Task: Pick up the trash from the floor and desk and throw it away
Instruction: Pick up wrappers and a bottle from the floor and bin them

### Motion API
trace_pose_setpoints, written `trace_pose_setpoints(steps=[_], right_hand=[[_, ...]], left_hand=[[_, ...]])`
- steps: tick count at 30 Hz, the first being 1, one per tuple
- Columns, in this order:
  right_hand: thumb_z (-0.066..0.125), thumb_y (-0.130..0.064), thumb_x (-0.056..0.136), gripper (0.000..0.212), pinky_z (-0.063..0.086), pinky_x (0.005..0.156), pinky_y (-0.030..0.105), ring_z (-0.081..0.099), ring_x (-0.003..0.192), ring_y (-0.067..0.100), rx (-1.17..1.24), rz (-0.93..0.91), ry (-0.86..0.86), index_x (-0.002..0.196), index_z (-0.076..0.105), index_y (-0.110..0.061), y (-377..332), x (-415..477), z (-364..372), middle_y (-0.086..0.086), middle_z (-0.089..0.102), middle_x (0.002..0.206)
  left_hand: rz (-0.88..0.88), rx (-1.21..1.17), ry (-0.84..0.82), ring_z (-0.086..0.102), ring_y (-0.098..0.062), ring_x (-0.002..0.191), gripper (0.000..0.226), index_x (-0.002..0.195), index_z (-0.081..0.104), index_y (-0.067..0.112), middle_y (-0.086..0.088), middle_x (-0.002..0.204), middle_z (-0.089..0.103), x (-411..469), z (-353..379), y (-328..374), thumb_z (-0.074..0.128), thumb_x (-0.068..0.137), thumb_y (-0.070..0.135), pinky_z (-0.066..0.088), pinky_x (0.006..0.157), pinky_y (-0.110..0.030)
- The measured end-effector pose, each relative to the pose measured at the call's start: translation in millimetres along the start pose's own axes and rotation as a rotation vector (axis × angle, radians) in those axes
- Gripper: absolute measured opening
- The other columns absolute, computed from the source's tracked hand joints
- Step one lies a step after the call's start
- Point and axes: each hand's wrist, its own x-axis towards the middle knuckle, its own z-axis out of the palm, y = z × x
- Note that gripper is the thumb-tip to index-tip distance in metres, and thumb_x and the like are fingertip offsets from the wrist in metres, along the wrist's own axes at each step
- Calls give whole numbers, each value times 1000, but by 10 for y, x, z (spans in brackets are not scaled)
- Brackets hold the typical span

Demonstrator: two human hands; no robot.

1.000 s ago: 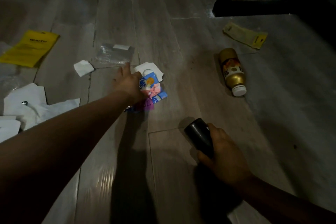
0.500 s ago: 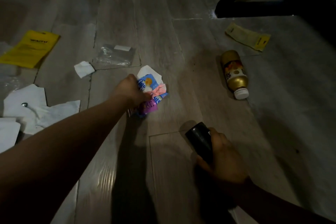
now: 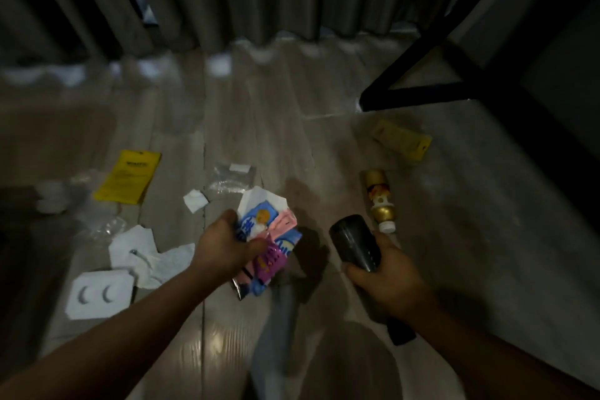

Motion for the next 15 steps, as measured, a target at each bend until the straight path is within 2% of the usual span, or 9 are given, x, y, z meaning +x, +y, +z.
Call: trace_pose_setpoints(steps=[3, 5, 7, 8, 11, 15], right_hand=[[78, -31, 71, 47, 43, 73, 24, 56, 75, 7, 126, 52, 105, 104, 44, -36, -702, -237, -556, -14, 55, 82], [79, -26, 71, 43, 43, 63, 13, 57, 68, -4, 204, 25, 207, 99, 48, -36, -1167, -458, -946, -17, 57, 79], [79, -24, 72, 36, 39, 52, 2, 56, 63, -12, 258, 6, 250, 92, 52, -36, -1643, -703, -1356, -20, 59, 78], [79, -25, 72, 34, 40, 50, 3, 58, 64, -11, 286, 1, 260, 93, 53, -34, -1882, -829, -1575, -17, 61, 79], [79, -34, 71, 38, 40, 53, 8, 58, 69, -6, 326, -34, 302, 98, 53, -32, -2678, -1226, -2330, -15, 62, 82], [80, -36, 69, 43, 39, 53, 0, 57, 72, -14, 348, -132, 351, 103, 54, -32, -3703, -1787, -3393, -18, 59, 88]], left_hand=[[-7, -38, 22, 59, -3, 69, 32, 81, 45, 30, 13, 75, 58, -377, -574, 620, 76, 74, 34, 47, 54, -21], [-14, -81, 53, 59, -5, 69, 32, 83, 48, 27, 12, 76, 59, -640, -961, 1054, 77, 73, 34, 46, 55, -22], [-2, -117, 75, 58, -3, 66, 32, 81, 47, 27, 11, 73, 60, -925, -1363, 1526, 77, 72, 33, 42, 48, -15], [20, -133, 74, 59, -4, 64, 32, 79, 47, 26, 10, 72, 61, -1060, -1563, 1784, 77, 71, 32, 40, 47, -13], [102, -188, 82, 65, -7, 69, 30, 82, 51, 23, 8, 76, 66, -1466, -2223, 2635, 78, 71, 31, 46, 52, -20], [201, -204, 143, 60, 4, 67, 27, 81, 55, 26, 15, 72, 65, -2026, -3184, 3851, 78, 69, 36, 39, 51, -13]])
